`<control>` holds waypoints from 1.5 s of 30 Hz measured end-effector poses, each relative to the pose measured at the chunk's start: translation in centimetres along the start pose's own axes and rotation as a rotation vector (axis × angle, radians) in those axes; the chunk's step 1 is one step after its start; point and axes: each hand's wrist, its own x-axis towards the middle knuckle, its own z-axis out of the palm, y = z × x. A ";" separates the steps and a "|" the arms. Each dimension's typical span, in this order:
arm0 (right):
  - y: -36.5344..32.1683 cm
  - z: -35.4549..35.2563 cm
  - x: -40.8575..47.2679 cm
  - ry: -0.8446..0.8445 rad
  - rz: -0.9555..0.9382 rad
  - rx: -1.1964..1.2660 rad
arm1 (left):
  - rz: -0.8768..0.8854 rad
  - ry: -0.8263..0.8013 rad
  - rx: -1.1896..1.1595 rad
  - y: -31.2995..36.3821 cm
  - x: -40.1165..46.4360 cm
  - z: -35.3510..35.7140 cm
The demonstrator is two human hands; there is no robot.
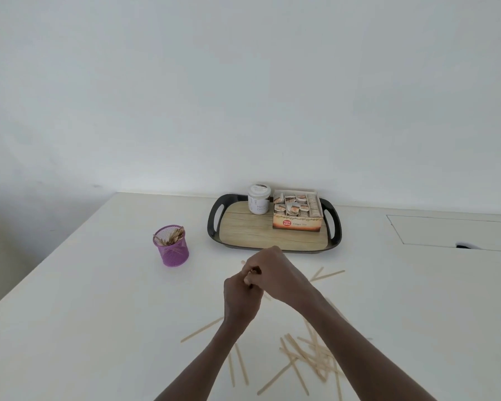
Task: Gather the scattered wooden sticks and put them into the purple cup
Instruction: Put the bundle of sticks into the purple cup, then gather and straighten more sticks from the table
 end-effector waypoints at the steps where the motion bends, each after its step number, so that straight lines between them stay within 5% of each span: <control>1: -0.3 0.3 0.3 -0.005 0.003 -0.018 | -0.002 -0.003 0.009 -0.3 0.1 -0.3; 23: -7.1 2.1 16.0 0.329 -0.078 0.014 | -0.162 0.164 0.233 -13.4 1.7 -8.3; 40: -7.2 10.8 24.7 -0.108 -0.087 -0.243 | -0.103 0.157 0.218 -13.4 1.4 -8.3; 45: -6.4 11.3 24.3 -0.122 -0.098 -0.170 | -0.108 0.150 0.237 -13.3 1.3 -8.4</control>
